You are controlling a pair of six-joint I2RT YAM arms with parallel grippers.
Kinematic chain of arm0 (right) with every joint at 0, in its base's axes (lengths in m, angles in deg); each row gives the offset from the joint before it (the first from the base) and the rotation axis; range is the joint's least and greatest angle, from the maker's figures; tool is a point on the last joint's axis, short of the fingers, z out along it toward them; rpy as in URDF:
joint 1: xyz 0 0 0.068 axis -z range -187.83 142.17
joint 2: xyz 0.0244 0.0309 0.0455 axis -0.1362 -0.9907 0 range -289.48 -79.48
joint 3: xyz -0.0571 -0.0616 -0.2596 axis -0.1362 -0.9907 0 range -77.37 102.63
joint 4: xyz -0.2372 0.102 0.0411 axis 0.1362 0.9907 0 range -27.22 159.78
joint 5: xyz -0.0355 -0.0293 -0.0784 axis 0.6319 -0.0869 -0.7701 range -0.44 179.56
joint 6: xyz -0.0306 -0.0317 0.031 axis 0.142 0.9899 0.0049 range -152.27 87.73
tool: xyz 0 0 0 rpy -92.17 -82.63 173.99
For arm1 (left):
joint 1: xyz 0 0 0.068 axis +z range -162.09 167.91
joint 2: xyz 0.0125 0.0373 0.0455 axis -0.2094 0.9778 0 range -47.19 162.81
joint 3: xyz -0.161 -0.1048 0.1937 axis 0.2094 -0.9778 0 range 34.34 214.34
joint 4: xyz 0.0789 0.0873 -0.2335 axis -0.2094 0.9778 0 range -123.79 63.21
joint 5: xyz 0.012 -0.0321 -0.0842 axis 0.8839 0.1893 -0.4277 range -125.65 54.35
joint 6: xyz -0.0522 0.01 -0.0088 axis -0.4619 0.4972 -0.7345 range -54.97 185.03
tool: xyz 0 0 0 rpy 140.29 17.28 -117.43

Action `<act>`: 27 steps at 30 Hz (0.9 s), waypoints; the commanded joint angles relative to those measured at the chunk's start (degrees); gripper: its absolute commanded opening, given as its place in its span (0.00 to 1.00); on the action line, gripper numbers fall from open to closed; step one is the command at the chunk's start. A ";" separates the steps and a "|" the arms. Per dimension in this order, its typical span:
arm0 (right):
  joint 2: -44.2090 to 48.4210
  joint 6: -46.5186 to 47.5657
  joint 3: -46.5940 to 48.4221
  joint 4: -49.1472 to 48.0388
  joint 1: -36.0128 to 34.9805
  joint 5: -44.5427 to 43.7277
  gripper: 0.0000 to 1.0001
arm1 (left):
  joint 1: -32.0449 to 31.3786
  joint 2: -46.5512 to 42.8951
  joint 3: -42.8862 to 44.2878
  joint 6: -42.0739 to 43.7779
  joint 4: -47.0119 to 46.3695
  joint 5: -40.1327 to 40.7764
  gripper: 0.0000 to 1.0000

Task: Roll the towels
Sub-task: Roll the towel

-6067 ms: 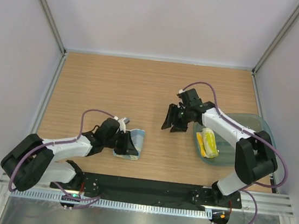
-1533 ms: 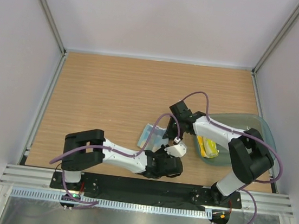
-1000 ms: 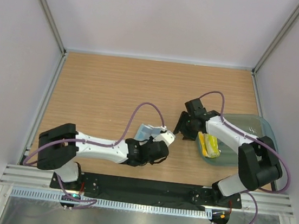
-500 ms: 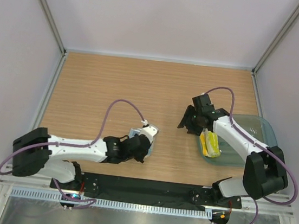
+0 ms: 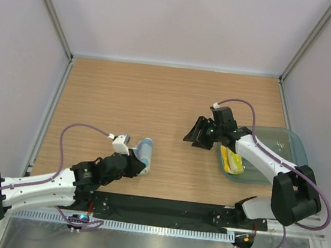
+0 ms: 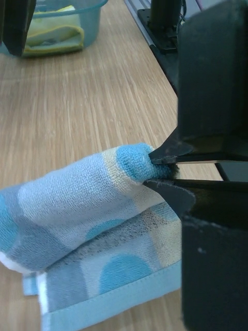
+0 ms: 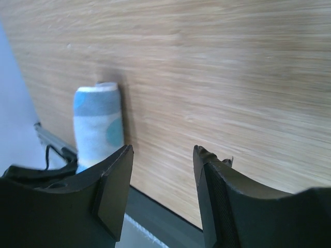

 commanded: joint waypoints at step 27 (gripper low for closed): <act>-30.20 -4.19 0.44 -49.62 -21.38 15.25 0.59 | 0.16 -6.01 -9.96 -39.24 21.19 4.26 0.00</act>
